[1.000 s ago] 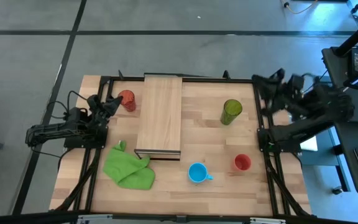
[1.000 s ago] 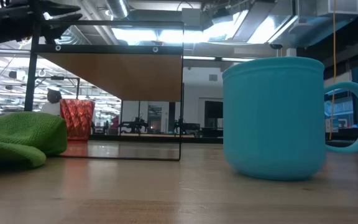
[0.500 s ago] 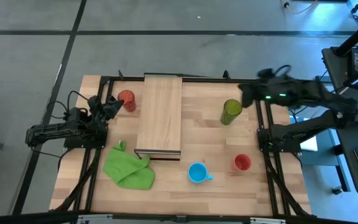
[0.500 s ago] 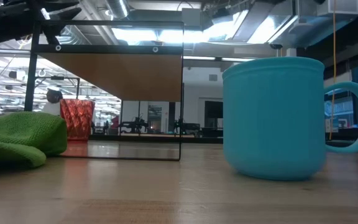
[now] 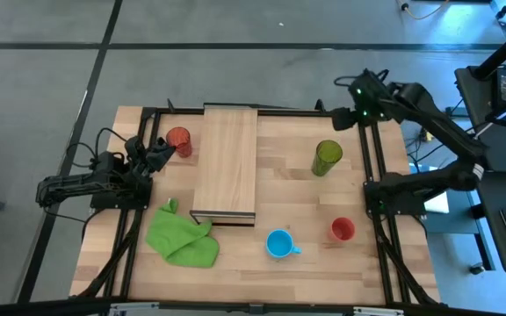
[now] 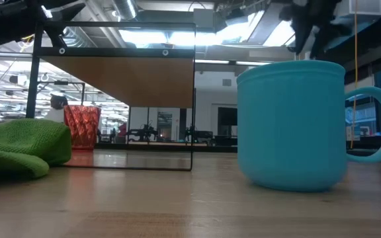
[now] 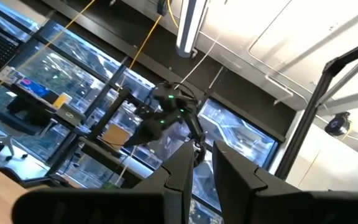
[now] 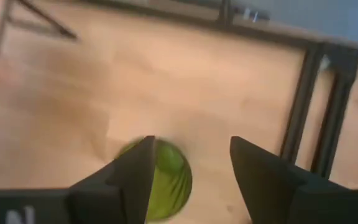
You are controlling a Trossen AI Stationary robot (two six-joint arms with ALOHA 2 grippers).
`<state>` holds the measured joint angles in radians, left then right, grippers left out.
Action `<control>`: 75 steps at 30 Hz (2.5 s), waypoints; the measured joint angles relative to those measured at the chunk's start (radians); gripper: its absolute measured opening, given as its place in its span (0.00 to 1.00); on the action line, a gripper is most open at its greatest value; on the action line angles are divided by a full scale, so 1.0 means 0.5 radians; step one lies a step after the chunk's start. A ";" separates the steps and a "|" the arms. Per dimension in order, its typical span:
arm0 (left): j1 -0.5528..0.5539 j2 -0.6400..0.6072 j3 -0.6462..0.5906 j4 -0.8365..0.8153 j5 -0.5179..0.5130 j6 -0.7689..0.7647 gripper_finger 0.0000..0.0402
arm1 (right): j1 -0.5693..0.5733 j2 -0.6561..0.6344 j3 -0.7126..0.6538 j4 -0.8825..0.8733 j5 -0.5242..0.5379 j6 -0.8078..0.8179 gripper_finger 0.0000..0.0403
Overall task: Stack small to large cups/mugs on shelf
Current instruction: Put the green cup on the shelf
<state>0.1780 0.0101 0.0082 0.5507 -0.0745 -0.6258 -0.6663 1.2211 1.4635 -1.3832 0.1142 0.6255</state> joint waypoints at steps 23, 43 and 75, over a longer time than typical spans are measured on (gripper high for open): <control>0.001 0.000 0.000 -0.059 0.088 0.000 0.14 | 0.160 0.247 -0.564 0.080 -0.273 -0.117 0.51; 0.000 0.000 0.000 -0.054 0.067 -0.001 0.14 | 0.191 0.245 -0.632 0.268 -0.015 -0.167 0.04; -0.008 0.000 0.001 -0.142 0.028 -0.113 0.14 | 0.560 1.519 1.776 0.371 -0.207 -0.345 0.03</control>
<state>0.1741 0.0101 0.0086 0.4799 -0.0603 -0.6823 -0.3861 1.9808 2.3515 -1.1977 0.0109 0.4532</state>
